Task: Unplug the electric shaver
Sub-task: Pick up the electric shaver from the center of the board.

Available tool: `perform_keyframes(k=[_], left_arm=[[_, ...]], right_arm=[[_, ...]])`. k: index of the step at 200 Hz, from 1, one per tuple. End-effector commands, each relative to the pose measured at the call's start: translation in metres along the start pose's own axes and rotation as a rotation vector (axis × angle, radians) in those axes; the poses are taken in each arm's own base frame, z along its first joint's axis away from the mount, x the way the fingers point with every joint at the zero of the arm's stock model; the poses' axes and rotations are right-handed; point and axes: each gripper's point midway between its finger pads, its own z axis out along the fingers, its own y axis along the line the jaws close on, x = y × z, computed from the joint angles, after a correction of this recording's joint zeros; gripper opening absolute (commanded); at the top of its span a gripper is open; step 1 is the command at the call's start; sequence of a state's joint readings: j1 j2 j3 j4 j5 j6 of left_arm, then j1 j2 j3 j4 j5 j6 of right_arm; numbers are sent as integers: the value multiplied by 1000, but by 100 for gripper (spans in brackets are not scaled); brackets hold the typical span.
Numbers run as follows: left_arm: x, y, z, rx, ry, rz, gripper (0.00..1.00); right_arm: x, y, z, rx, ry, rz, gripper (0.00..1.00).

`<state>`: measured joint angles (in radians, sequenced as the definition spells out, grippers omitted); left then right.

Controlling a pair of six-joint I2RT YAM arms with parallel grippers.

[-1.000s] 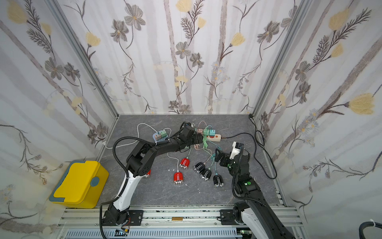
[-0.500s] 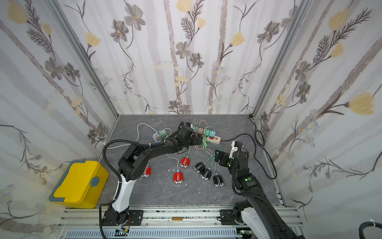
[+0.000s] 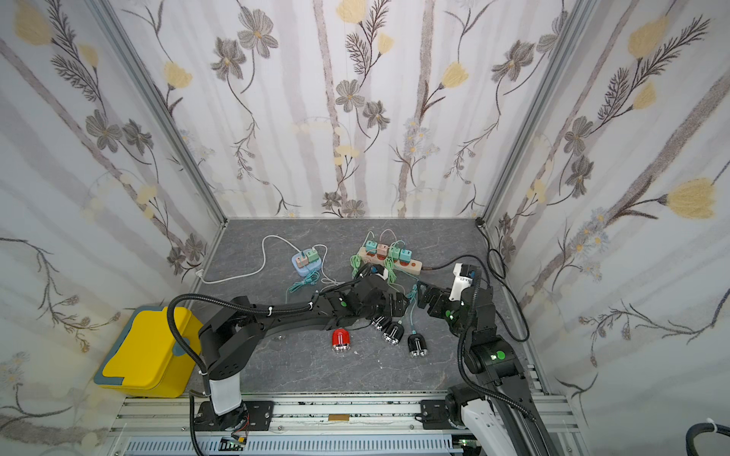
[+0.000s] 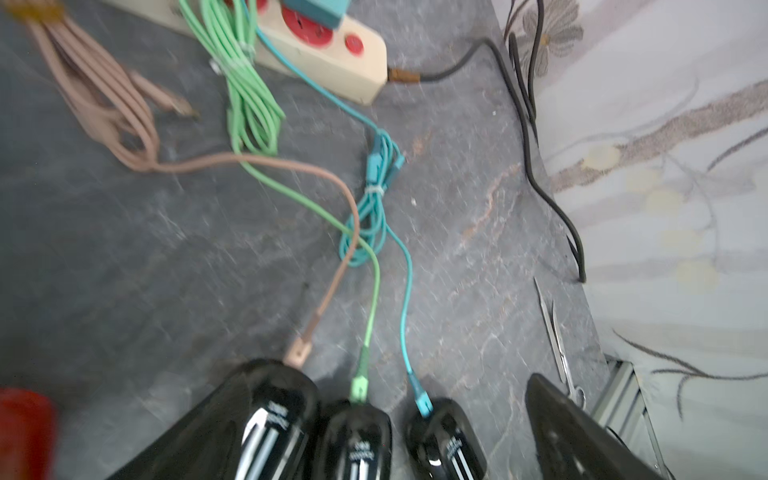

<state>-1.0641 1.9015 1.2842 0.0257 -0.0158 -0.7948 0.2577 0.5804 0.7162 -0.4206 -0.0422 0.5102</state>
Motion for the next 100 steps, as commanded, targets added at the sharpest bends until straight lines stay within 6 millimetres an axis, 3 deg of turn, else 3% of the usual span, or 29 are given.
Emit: perform_keyframes(k=[1,9,41,100], left_arm=[[23,-4,5,-24,28,-59,100],[24,-19,7,-11,35,-64,100],[59,-24,23,-92,147,-81,100],[91,-35,38,-154,231,-47,93]], right_arm=[[-9,-9,-21,82,-9,-60,96],[-14,-8,-28,87,-25,-66,96],[-22,-11,-40,124,-35,-104,98],[-18,-20,-42,165,-37,-130,100]])
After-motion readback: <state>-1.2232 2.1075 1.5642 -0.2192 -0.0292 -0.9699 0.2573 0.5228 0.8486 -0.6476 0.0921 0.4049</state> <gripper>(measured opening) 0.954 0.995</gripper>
